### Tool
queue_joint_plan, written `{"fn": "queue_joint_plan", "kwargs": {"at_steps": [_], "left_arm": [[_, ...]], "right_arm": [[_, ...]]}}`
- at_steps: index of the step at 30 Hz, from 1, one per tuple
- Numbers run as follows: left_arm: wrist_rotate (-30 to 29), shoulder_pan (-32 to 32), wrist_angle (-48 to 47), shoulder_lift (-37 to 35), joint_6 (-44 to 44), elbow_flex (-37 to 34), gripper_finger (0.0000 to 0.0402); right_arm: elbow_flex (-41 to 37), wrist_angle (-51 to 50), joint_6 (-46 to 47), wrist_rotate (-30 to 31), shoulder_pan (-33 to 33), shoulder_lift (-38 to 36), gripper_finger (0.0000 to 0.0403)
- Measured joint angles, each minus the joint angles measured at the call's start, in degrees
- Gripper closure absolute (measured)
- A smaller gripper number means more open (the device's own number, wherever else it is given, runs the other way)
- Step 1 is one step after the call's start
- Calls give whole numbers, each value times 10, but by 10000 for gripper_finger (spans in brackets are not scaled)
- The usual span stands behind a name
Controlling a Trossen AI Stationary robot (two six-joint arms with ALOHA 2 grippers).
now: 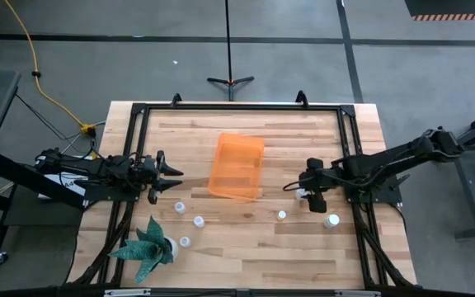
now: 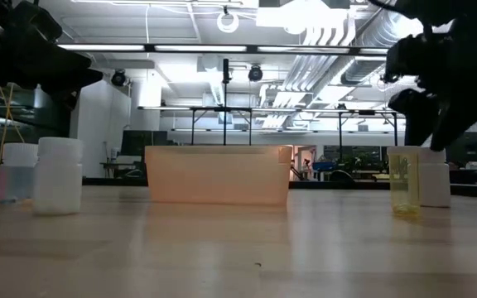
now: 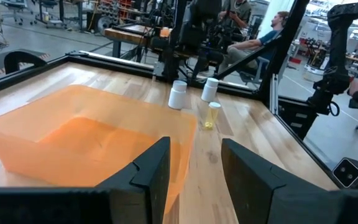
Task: Pick and place pill bottles into a basket
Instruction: Put the left white pill bottle into the orange bin
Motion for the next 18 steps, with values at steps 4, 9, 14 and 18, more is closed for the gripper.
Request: {"fn": "queue_joint_plan", "kwargs": {"at_steps": [4,9,14,18], "left_arm": [[0,0,0,0,0,0,222],[1,0,0,0,0,0,222],[1,0,0,0,0,0,222],[1,0,0,0,0,0,222]], "right_arm": [[0,6,6,5,-1,36,152],[0,26,2,6,-2,73,162],[0,26,-2,5,-2,85,191],[0,27,-2,6,-2,85,223]]}}
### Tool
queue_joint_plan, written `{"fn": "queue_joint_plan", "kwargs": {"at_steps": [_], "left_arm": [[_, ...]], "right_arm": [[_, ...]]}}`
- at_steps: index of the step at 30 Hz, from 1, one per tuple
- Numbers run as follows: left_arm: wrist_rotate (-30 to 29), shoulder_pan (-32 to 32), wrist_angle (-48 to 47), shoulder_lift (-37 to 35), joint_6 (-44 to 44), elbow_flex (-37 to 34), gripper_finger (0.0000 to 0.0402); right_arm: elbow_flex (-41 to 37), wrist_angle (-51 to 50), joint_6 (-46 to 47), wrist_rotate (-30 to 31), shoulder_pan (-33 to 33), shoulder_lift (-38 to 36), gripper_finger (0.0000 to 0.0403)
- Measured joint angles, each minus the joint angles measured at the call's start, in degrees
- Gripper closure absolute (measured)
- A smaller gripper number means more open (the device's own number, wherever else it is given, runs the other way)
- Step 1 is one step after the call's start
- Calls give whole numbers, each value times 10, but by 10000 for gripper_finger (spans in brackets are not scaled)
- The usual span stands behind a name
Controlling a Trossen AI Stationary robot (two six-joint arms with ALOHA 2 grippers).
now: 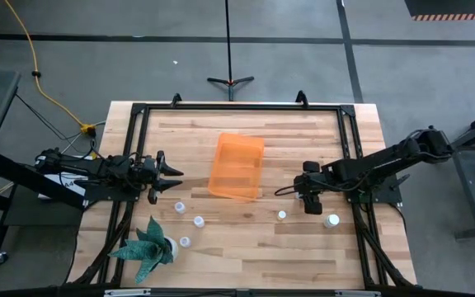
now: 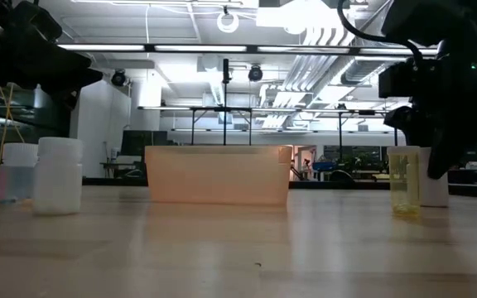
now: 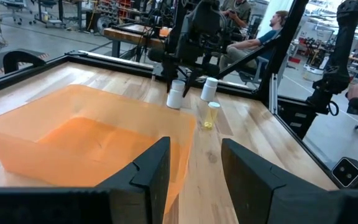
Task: Pick and place pill bottles into a basket
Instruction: Put the left white pill bottle into the orange bin
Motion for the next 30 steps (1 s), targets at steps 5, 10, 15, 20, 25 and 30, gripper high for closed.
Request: {"fn": "queue_joint_plan", "kwargs": {"at_steps": [5,10,15,20,25,30], "left_arm": [[0,0,0,0,0,0,222],[0,0,0,0,0,0,222],[0,0,0,0,0,0,222],[0,0,0,0,0,0,222],[0,0,0,0,0,0,222],[0,0,0,0,0,0,222]], "right_arm": [[1,41,0,16,0,0,237],[50,80,-68,71,-1,0,223],[105,165,-180,126,-43,0,229],[115,320,-257,41,-134,3,227],[144,345,-252,-30,-221,47,223],[229,270,-254,-33,-263,140,233]]}}
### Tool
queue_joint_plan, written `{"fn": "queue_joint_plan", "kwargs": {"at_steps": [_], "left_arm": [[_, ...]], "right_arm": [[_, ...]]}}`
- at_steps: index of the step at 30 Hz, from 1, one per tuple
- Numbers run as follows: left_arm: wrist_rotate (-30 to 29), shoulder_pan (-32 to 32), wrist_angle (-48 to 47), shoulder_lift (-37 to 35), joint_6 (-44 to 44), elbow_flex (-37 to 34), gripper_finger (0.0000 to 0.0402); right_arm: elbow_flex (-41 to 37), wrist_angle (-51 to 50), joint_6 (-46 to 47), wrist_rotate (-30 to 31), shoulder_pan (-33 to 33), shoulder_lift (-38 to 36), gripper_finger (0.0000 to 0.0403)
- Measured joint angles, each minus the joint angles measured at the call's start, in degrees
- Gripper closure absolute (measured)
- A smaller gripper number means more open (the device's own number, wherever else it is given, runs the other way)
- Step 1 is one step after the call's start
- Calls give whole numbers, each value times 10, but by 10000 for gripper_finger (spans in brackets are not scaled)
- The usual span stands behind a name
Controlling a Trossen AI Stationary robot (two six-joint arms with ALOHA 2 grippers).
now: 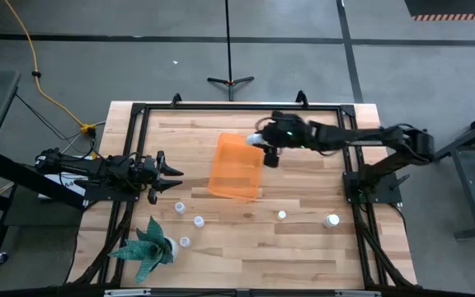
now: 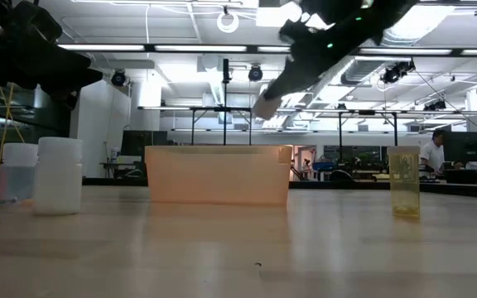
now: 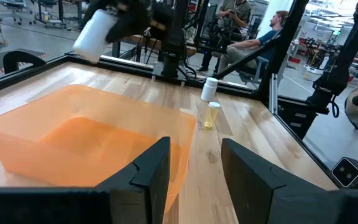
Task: Pick and place pill bottles into a basket
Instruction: Put the left white pill bottle into the orange bin
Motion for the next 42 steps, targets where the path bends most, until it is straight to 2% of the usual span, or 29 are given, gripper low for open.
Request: {"fn": "queue_joint_plan", "kwargs": {"at_steps": [6,12,15,22,30,37,42], "left_arm": [[0,0,0,0,-2,0,222],[0,0,0,0,-2,0,222],[-1,0,0,0,-2,0,222],[-1,0,0,0,-2,0,222],[-2,0,0,0,-2,0,222],[-2,0,0,0,-16,0,222],[-2,0,0,0,-15,0,222]], "right_arm": [[128,-151,-6,-36,-31,114,216],[188,-225,-20,-34,-44,187,228],[194,-245,-24,-52,-45,204,230],[194,-267,-36,-75,-45,234,208],[194,-268,-36,-86,-45,252,216],[194,-266,-36,-84,-45,251,167],[212,-265,-27,-49,-45,251,144]]}}
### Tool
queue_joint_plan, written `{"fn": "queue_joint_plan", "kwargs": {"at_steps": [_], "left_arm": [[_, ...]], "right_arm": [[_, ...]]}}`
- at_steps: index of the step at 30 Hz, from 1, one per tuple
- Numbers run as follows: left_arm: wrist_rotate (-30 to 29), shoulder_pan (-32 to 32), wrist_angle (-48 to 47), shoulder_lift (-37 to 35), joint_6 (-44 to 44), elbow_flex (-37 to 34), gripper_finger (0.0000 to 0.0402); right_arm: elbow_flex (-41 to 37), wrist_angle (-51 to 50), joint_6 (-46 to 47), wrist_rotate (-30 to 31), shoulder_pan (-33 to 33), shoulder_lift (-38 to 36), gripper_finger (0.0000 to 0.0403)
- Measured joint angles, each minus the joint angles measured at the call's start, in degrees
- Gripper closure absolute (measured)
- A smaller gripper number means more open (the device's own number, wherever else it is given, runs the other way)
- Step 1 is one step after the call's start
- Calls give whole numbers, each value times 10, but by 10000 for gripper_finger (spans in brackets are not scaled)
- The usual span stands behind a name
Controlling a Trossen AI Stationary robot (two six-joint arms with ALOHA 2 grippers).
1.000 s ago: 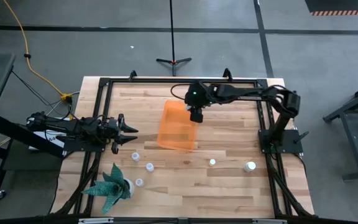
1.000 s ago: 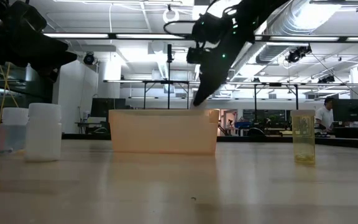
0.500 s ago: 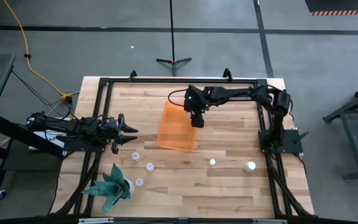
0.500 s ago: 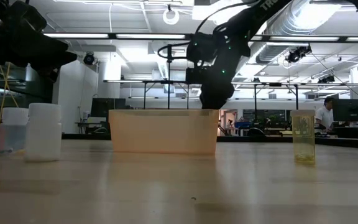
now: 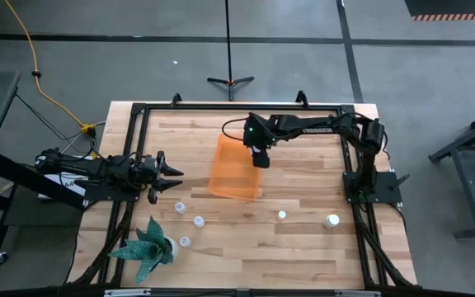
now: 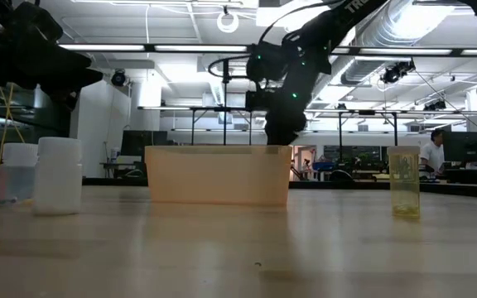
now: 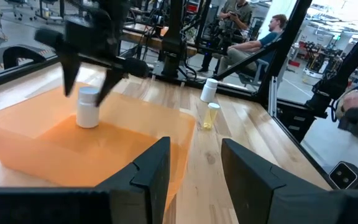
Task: Pick and place pill bottles into a basket
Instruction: Put the left white pill bottle into the orange bin, then put the yellow pill bottle into the orange bin
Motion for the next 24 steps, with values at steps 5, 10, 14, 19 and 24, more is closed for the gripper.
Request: {"fn": "queue_joint_plan", "kwargs": {"at_steps": [5,10,14,19,24], "left_arm": [[0,0,0,0,0,0,222],[1,0,0,0,0,0,222],[2,0,0,0,0,0,222],[2,0,0,0,0,0,222],[2,0,0,0,0,0,222]], "right_arm": [[47,3,3,-15,0,-35,145],[65,-2,-31,-83,-5,-113,148],[63,-36,-42,-193,-8,-189,147],[-40,15,-23,-184,30,-293,150],[-200,91,22,-136,101,-399,157]]}}
